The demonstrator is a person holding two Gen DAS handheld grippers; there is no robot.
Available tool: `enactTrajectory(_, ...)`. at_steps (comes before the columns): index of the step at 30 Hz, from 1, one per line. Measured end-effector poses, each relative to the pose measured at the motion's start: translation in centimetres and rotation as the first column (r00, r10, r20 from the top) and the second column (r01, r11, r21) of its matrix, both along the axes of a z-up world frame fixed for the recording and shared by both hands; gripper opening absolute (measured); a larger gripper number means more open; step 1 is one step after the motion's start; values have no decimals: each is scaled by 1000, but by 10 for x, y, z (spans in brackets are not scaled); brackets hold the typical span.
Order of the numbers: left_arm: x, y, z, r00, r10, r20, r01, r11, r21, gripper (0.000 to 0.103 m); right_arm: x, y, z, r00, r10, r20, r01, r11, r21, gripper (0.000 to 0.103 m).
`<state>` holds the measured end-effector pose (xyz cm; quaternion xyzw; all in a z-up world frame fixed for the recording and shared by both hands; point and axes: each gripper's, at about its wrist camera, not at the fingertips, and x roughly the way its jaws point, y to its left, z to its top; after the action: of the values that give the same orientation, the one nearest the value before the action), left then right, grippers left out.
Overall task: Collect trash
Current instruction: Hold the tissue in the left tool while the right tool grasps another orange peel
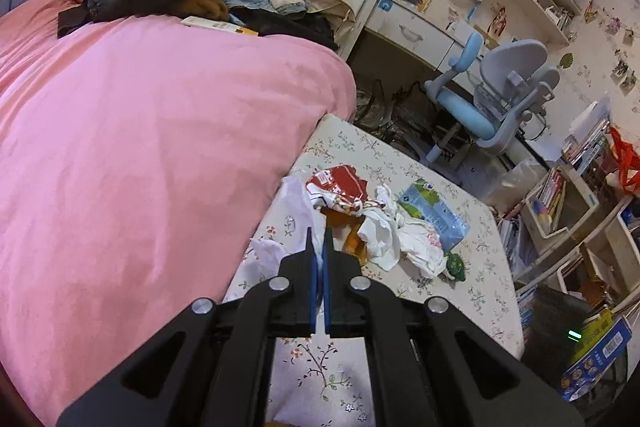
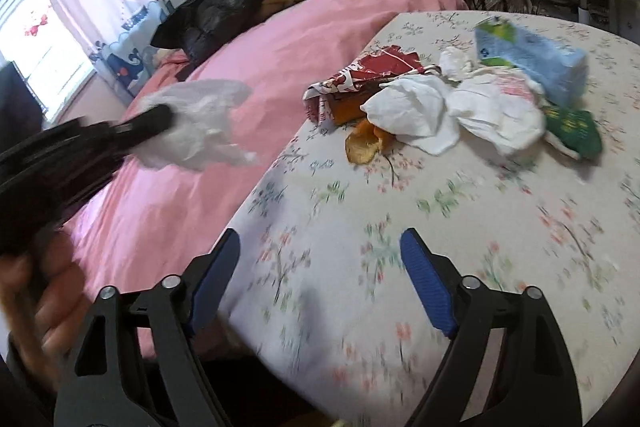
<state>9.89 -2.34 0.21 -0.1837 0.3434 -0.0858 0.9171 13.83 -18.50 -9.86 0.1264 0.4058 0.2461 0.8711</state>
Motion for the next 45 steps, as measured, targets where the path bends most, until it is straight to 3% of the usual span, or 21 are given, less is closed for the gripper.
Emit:
enactTrajectory(7,3,8,2,1000,-10,1,10,999,-50,3,68,7,-27,991,-126,-33,128,989,74,71)
enactTrajectory(11,7,6,3,1000,-27,-4,26,998,-54,3,95,18,-25,987,-157,-13,158,987,18,66)
enactTrajectory(14,7,5,5,999,-34,4,34,998,-51,3,105,22,-24,985,-171,-7,170,983,-63,42)
enactTrajectory(18,7,8,4,999,-34,1,35,998,-61,3,97,13,-25,992,-124,-27,122,991,-46,23)
enactTrajectory(19,7,9,3,999,-36,-1,36,997,-65,3,93,11,-23,993,-112,-31,110,993,-51,14)
enactTrajectory(25,3,2,-2,997,-71,-21,69,995,-68,3,45,-9,-12,999,-26,-48,20,993,-118,11)
enactTrajectory(31,-4,-6,-6,995,-96,-32,94,994,-63,3,-1,-29,4,999,5,-43,-11,993,-120,11)
enactTrajectory(36,-14,-14,-9,989,-140,-49,137,988,-68,3,-27,-26,4,996,60,-62,-72,975,-210,11)
enactTrajectory(39,-16,-23,-9,984,-170,-47,168,985,-47,3,-28,-29,-7,996,48,-79,-64,975,-211,18)
enactTrajectory(41,-15,-28,-10,981,-186,-49,184,982,-35,3,-24,-30,-10,997,35,-74,-49,979,-200,30)
enactTrajectory(45,-15,-33,-12,977,-207,-55,207,978,-19,3,-17,-20,-13,999,31,-34,-38,971,-235,35)
